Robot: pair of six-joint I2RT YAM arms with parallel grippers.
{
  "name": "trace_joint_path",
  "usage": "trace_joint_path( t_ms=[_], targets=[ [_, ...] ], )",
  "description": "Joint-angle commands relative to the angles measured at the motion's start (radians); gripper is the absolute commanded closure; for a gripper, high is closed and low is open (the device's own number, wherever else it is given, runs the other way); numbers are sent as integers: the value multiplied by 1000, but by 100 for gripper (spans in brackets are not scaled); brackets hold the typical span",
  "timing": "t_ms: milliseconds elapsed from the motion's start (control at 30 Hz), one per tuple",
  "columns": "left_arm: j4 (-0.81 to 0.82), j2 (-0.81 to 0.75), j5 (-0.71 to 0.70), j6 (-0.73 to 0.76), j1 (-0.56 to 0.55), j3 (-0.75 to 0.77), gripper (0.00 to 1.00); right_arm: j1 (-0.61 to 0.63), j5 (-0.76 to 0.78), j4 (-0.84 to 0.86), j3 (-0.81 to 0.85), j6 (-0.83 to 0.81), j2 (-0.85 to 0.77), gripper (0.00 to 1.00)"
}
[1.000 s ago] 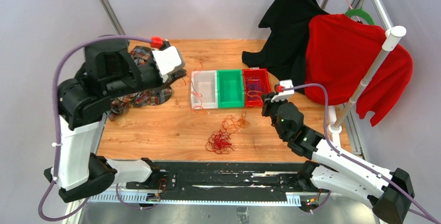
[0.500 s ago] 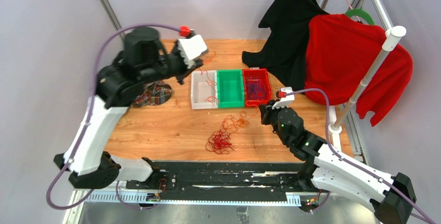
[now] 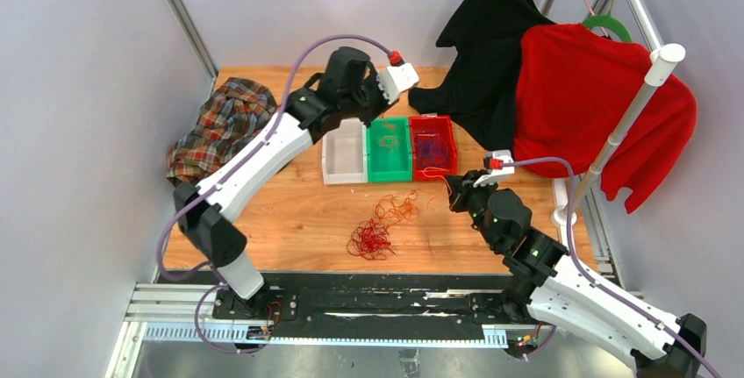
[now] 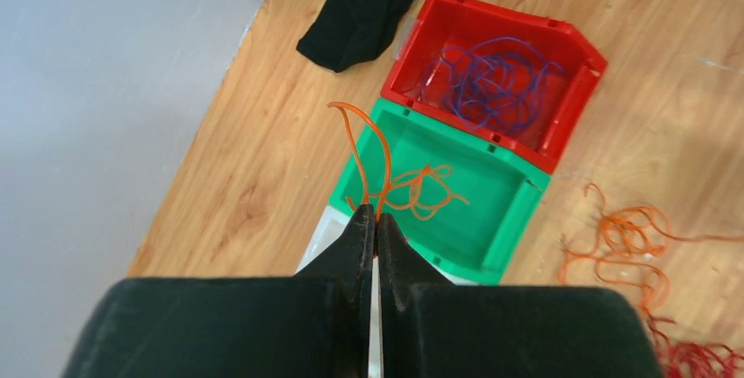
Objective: Untangle the cables
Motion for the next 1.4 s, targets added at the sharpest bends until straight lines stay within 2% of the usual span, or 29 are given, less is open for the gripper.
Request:
trace_joint_path(
  t_ms=[0, 233, 333, 533, 600, 700, 767, 833, 1000, 1167, 1267, 1367],
  targets=[
    [112, 89, -48, 58, -4, 20, 100, -10, 13, -23, 22, 3, -18, 99],
    [233, 193, -98, 108, -2, -123, 100, -10, 34, -27, 32, -19, -24, 99],
    [216, 239, -110, 76, -1, -149, 100, -10, 38, -29, 50, -31, -16, 99],
    [136, 263, -23, 13, -1, -140, 95, -12, 35, -27, 97, -55, 15, 99],
    [87, 269, 12, 5, 0, -108, 78, -12, 34, -26, 108, -59, 23, 99],
    [-36, 268, 78, 8, 3, -39, 40, -11, 28, -26, 121, -73, 34, 99],
    [-87, 244, 126, 11, 13, -25, 19, -12, 21, -25, 128, -77, 39, 99],
    [-106, 205, 169, 24, 23, -32, 3, -11, 12, -24, 137, -84, 47, 99],
    [-206, 124, 304, 33, 58, 56, 2, -12, -7, -28, 161, -99, 79, 100],
    [-327, 29, 558, 23, 76, 118, 2, -12, -109, -2, 194, -124, 125, 100],
    [-334, -29, 690, -36, 72, 88, 2, -12, -169, 23, 214, -137, 157, 99],
    [-334, -28, 749, -135, 60, 92, 2, -12, -218, 56, 229, -139, 199, 99]
  ],
)
